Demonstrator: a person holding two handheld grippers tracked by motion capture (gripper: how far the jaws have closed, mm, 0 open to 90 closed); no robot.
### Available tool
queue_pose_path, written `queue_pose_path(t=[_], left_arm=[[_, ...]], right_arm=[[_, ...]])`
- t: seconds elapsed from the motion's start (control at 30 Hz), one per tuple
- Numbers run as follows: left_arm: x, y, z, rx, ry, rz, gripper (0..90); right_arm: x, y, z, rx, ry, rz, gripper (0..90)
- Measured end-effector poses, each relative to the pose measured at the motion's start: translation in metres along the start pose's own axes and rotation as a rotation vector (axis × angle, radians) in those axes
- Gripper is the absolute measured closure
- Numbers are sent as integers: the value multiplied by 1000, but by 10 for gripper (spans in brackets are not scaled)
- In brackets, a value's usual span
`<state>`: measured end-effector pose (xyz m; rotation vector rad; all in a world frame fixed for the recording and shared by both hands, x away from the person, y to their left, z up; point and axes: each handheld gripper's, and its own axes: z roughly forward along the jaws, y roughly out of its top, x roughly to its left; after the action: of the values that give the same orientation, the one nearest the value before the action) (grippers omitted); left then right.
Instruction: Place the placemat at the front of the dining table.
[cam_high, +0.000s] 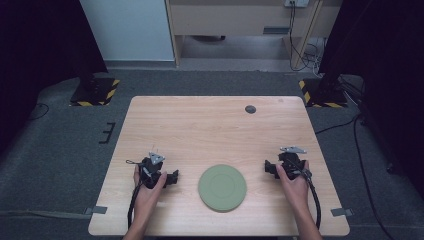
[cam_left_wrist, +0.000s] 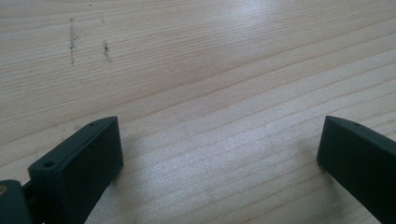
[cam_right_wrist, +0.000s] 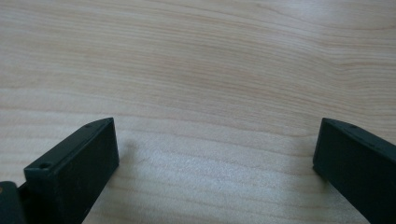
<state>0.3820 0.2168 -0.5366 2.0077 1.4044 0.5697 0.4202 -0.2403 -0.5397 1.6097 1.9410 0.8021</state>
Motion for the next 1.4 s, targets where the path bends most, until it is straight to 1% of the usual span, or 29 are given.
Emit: queue_pose_path(t=[0.03,0.07,0.1,0.17,0.23,0.3,0.4,0.43,0.47,0.5,0.53,0.57,0.6,0.67,0.7,0.73,0.77,0.8,0.83,0.87,0.9,0.93,0.97,1.07,1.13,1.17,1.23,1.3,1.4], left_arm=[[0,0,0,0,-1,-1,0],[0,0,0,-1,-3,-2,0],[0,0,0,-1,-2,-1,0],[0,0,0,-1,-2,-1,0],[1,0,0,-1,-6,4,0],[1,0,0,-1,-11,8,0],[3,0,-1,-2,-20,8,2],[4,0,-2,-4,-23,-3,13],[7,0,-6,-14,-27,-12,25],[7,0,-6,-14,-27,-12,25],[8,-1,-10,-32,-24,-8,28],[8,-1,-10,-32,-24,-8,26],[9,-1,-12,-41,-30,-4,26],[11,-2,-16,-57,-57,-6,26],[11,-3,-18,-69,-72,-9,25],[9,-3,-21,-82,-90,3,27],[8,-4,-22,-88,-92,16,28],[8,-4,-22,-88,-92,16,29],[6,-5,-24,-97,-92,25,29],[3,-6,-27,-112,-107,24,29],[3,-7,-28,-115,-117,20,29],[3,-7,-28,-115,-117,20,29],[2,-9,-30,-118,-132,14,29],[-2,-9,-33,-130,-152,13,29],[-4,-9,-35,-136,-166,25,30],[-5,-9,-36,-145,-170,27,30],[-7,-9,-37,-145,-182,37,29],[-10,-9,-36,-143,-198,48,29],[-15,-8,-36,-138,-211,76,29]], right_arm=[[0,0,0,0,0,0,3],[-1,-1,-1,-2,11,-12,5],[-1,-3,-3,-5,31,-29,16],[0,-4,-4,-5,30,-29,25],[1,-5,-8,-3,41,-40,48],[2,-7,-12,-2,52,-67,44],[4,-9,-15,8,54,-80,46],[5,-9,-18,7,59,-89,46],[8,-11,-24,-6,78,-113,47],[8,-11,-24,-6,78,-113,47],[11,-11,-30,-14,92,-130,47],[11,-11,-30,-14,92,-130,47],[13,-12,-33,-13,98,-139,48],[17,-15,-40,-22,119,-155,48],[21,-19,-48,-34,136,-172,54],[23,-21,-51,-38,147,-176,54],[25,-22,-54,-45,155,-183,54],[26,-24,-57,-49,167,-195,54],[26,-24,-57,-49,167,-195,54],[29,-27,-62,-56,190,-205,57],[31,-29,-64,-65,198,-217,65],[31,-29,-64,-65,198,-217,65],[32,-29,-65,-66,203,-225,67],[42,-33,-67,-86,222,-247,70],[46,-34,-67,-96,228,-254,73],[48,-35,-67,-90,236,-266,74],[53,-36,-67,-80,245,-280,76],[58,-37,-67,-78,255,-308,77],[60,-36,-67,-80,264,-314,76]])
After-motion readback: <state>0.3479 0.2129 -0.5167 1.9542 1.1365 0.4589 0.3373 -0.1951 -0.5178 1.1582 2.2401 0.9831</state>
